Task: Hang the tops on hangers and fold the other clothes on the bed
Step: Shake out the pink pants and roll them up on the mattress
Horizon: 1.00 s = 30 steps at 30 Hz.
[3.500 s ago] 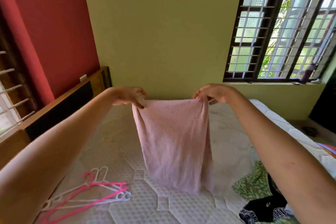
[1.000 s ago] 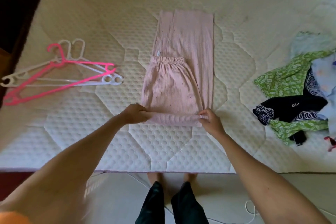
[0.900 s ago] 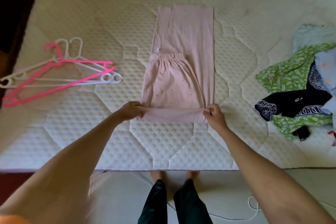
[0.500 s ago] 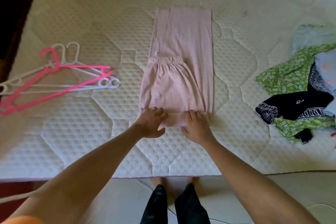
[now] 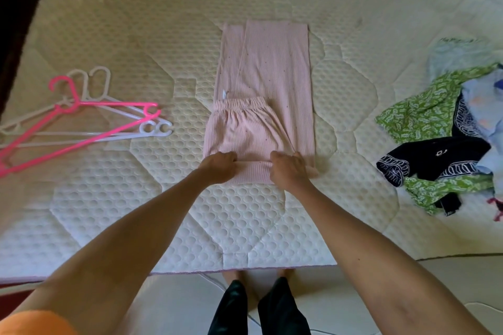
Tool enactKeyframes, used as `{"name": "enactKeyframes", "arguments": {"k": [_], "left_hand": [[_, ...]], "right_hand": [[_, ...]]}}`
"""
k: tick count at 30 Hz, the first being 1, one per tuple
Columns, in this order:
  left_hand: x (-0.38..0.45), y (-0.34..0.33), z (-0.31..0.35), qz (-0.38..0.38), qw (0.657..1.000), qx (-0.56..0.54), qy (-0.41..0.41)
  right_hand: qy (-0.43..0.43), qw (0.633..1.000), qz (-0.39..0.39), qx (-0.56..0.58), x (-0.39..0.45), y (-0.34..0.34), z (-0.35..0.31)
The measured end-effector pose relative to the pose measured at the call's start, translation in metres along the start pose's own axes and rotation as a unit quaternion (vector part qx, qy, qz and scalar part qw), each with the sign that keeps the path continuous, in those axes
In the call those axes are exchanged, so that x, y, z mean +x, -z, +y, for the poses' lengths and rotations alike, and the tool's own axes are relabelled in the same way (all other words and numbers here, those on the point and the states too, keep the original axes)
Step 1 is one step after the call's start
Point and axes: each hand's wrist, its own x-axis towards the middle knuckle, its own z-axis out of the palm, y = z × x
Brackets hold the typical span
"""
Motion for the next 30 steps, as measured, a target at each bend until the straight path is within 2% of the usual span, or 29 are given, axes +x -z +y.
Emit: {"name": "enactKeyframes", "arguments": {"k": [1,3,5,7,8,10,12,15,19,20,24,27,30], "left_hand": [[-0.001,0.0,-0.001,0.014,1.0,0.002,0.0],[-0.002,-0.001,0.0,0.109,0.99,0.074,-0.041],[-0.004,-0.003,-0.002,0.202,0.958,0.183,-0.094],[-0.004,-0.009,-0.004,0.261,0.921,0.237,-0.164],[-0.005,-0.013,-0.006,0.27,0.909,0.245,-0.204],[-0.009,-0.019,-0.009,0.265,0.898,0.236,-0.261],[-0.014,-0.022,-0.012,0.24,0.903,0.238,-0.266],[-0.018,-0.026,-0.01,0.178,0.924,0.259,-0.217],[-0.012,-0.005,0.011,0.115,0.969,0.192,-0.109],[-0.008,0.001,0.013,0.102,0.976,0.167,-0.093],[0.005,0.017,0.006,0.064,0.994,0.064,-0.066],[0.01,0.016,0.005,0.069,0.993,0.069,-0.067],[0.015,0.02,0.01,0.049,0.996,0.065,-0.048]], "right_hand": [[-0.007,1.0,0.025,-0.011,-0.001,-0.003,0.0],[-0.003,0.99,0.132,-0.053,-0.005,-0.012,0.002],[0.035,0.968,0.228,-0.102,-0.014,-0.023,0.01],[0.105,0.961,0.231,-0.109,-0.023,-0.038,0.021],[0.127,0.965,0.206,-0.104,-0.026,-0.04,0.025],[0.133,0.974,0.157,-0.094,-0.026,-0.042,0.027],[0.105,0.986,0.111,-0.069,-0.021,-0.037,0.022],[0.086,0.994,0.059,-0.041,-0.011,-0.025,0.011],[0.045,0.998,-0.032,0.04,0.008,-0.001,0.013],[0.038,0.997,-0.032,0.053,0.012,0.003,0.014],[0.078,0.986,0.14,-0.053,0.006,-0.007,0.013],[0.1,0.979,0.167,-0.066,0.0,-0.022,0.014],[0.054,0.986,0.155,-0.038,0.01,-0.008,0.011]]}}
